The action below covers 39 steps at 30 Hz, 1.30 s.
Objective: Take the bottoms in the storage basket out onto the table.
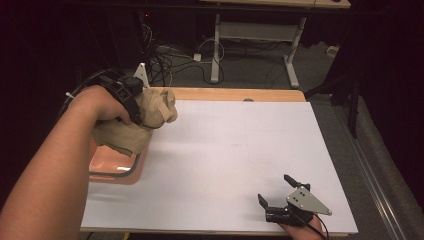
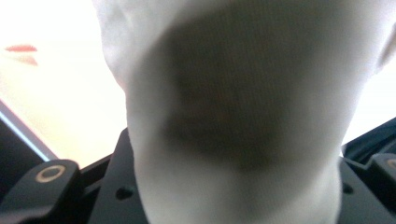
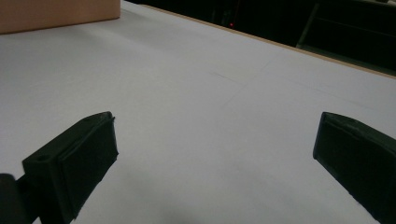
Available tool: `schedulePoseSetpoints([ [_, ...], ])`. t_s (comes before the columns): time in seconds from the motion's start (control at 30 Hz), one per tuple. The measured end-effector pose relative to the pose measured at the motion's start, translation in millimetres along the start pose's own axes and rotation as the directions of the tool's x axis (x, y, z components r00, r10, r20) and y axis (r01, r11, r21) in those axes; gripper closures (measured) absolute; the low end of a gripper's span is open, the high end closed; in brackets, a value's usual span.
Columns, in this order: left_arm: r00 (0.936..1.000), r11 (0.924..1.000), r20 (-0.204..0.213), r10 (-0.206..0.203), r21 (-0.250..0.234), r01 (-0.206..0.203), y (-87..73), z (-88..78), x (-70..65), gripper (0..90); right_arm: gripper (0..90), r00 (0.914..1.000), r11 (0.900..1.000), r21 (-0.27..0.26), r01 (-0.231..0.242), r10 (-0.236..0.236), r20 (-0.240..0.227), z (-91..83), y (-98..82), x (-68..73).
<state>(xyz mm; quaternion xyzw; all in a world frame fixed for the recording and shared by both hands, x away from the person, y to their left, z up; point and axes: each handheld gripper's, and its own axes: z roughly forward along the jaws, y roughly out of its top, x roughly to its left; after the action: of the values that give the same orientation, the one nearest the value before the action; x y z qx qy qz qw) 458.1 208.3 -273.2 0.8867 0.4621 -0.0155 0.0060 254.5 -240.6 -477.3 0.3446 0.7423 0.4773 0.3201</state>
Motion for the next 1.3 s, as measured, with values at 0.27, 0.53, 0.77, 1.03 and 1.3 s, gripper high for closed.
schedulePoseSetpoints([
  [0.27, 0.9991, 0.9991, 0.009, 0.041, 0.012, -0.041, 20.2, 8.5, -20.0, 61.4, 0.4, 1.0000, 1.000, -0.006, 0.003, -0.003, -0.002, -0.4, 0.0, -0.8],
  [0.53, 0.9972, 0.9970, 0.004, 0.075, 0.020, -0.075, 36.7, 17.3, -39.1, 61.2, 0.4, 1.0000, 1.000, -0.004, 0.003, -0.003, -0.003, -0.3, -0.2, -0.9],
  [0.77, 0.9944, 0.9944, -0.006, 0.105, 0.012, -0.105, 48.5, 22.3, -56.6, 61.1, 0.4, 1.0000, 1.000, -0.005, 0.004, -0.004, -0.003, -0.3, 0.1, -0.5],
  [1.03, 0.9861, 0.9861, -0.009, 0.166, 0.000, -0.166, 66.0, 30.9, -81.0, 61.0, 0.4, 1.0000, 1.000, -0.007, 0.008, -0.008, -0.006, -0.4, 0.1, -0.3],
  [1.3, 0.9817, 0.9817, -0.008, 0.190, -0.011, -0.190, 74.6, 34.2, -95.0, 61.1, 0.4, 0.9999, 1.000, -0.008, 0.007, -0.007, -0.008, -0.1, 0.8, -0.6],
])
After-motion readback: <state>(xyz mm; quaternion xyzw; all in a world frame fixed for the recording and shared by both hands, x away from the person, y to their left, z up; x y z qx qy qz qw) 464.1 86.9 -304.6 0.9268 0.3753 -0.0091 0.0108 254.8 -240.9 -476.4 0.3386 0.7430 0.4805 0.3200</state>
